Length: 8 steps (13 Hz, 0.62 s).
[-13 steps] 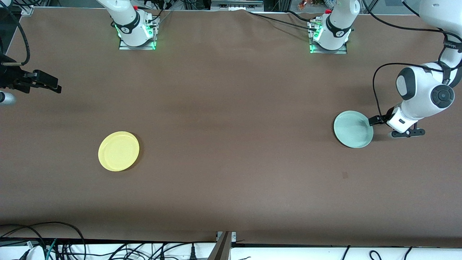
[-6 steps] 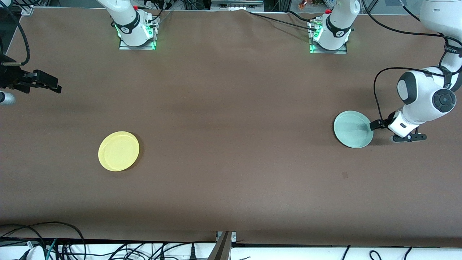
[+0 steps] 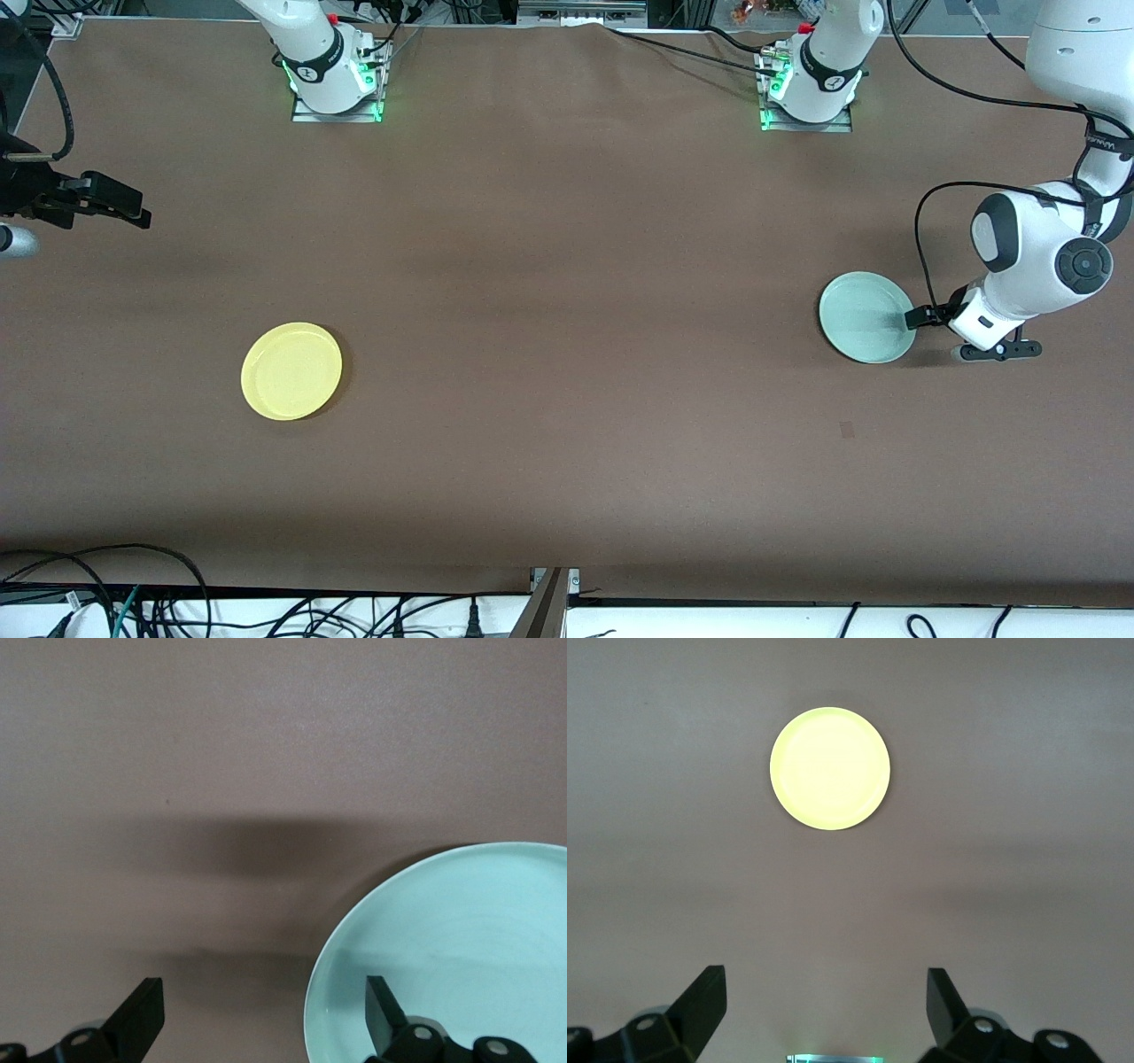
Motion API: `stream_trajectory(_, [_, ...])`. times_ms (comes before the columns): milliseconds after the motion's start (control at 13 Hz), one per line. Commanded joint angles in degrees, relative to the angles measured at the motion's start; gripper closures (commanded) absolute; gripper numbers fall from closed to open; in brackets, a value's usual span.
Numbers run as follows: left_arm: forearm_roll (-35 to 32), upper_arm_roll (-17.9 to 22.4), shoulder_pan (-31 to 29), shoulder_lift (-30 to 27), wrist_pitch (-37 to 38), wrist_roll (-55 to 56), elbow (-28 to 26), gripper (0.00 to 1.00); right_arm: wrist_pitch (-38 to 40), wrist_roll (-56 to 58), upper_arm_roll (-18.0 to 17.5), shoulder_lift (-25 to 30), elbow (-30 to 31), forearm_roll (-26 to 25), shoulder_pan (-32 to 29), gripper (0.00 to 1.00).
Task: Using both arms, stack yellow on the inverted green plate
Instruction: 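Close the left gripper on the green plate's rim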
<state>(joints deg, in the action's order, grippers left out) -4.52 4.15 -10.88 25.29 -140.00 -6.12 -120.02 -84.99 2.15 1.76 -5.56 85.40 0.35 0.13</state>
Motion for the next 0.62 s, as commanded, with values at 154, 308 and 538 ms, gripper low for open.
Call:
stream_trajectory(154, [1.6, -0.1, -0.5, 2.0, 1.3, -5.4, 0.6, 0.00, 0.8, -0.1, -0.1, -0.1, -0.6, 0.9, -0.2, 0.00])
stream_trajectory(308, [1.6, -0.1, -0.6, 1.9, 1.7, -6.3, 0.5, 0.00, 0.8, -0.1, -0.1, -0.1, -0.6, 0.9, -0.2, 0.00])
stream_trajectory(538, [1.6, -0.1, -0.6, 0.8, 5.2, -7.2, 0.2, 0.00, 0.7, 0.0, 0.0, -0.1, -0.7, 1.0, -0.2, 0.00])
